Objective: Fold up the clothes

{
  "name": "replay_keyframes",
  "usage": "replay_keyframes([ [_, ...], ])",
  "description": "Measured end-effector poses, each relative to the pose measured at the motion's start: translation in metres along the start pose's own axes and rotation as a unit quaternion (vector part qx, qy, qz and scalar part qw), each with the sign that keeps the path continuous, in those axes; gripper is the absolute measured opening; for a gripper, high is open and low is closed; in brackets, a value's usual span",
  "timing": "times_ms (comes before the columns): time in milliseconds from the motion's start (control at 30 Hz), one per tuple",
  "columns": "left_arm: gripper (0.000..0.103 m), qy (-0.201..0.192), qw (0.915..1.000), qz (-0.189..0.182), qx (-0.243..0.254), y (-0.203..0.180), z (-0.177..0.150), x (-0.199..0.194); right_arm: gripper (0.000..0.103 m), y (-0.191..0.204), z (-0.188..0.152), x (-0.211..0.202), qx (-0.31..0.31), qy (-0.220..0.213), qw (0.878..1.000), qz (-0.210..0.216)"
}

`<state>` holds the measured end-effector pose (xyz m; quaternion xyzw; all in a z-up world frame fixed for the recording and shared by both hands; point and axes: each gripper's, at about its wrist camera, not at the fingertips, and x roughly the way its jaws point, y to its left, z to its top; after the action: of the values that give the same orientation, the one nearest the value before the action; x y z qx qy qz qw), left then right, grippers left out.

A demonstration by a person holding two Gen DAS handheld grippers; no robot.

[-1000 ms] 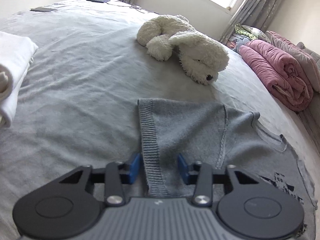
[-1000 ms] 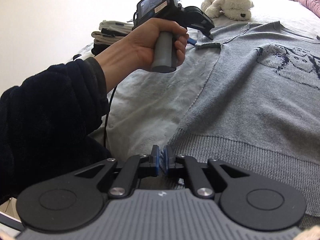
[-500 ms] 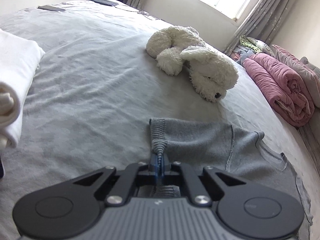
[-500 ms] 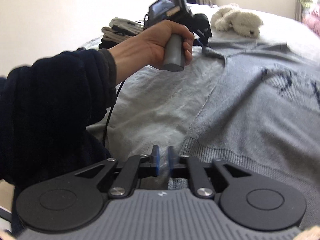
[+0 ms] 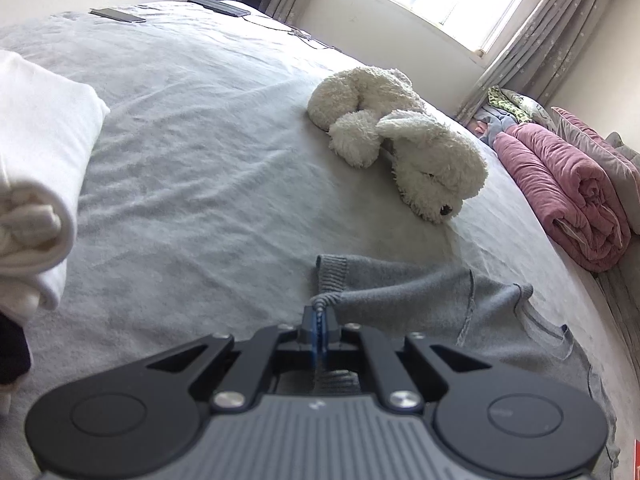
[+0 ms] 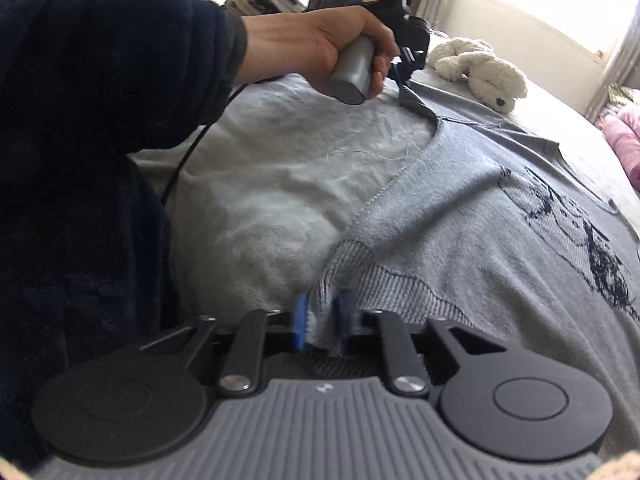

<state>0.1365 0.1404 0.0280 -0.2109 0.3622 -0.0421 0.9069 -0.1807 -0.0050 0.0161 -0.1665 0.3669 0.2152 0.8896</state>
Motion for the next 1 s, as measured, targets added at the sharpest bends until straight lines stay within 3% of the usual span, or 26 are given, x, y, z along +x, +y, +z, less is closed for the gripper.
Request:
replay_keyframes([
  [133,0.001,-0.001,1.0,-0.007,-0.001,0.0,0.001,-0.001,0.007,-0.018,0.006,-0.005,0.087,-0.014,0.995,0.046],
  [367,0.001,0.004,1.0,-0.002,-0.007,0.001,0.002,-0.001,0.009,-0.05,0.009,-0.008,0.248,-0.035,0.957,0.146],
  [467,0.001,-0.006,0.9999,-0.007,-0.012,0.003,0.004,-0.004,0.01,-0.051,0.003,-0.005,0.285,-0.02,0.943,0.168],
  [733,0.001,-0.011,0.9995,0.015,0.027,-0.006,-0.001,-0.004,0.015,-0.042,0.0,0.001,0.261,0.005,0.952,0.158],
  [867,0.001,-0.011,0.9997,0.016,0.017,-0.001,0.0,-0.003,0.017,-0.045,0.005,-0.006,0.265,-0.001,0.949,0.172],
  [1000,0.001,-0.018,0.9998,0.009,0.009,0.001,0.002,-0.006,0.017,-0.067,0.005,-0.004,0.249,-0.006,0.96,0.125],
])
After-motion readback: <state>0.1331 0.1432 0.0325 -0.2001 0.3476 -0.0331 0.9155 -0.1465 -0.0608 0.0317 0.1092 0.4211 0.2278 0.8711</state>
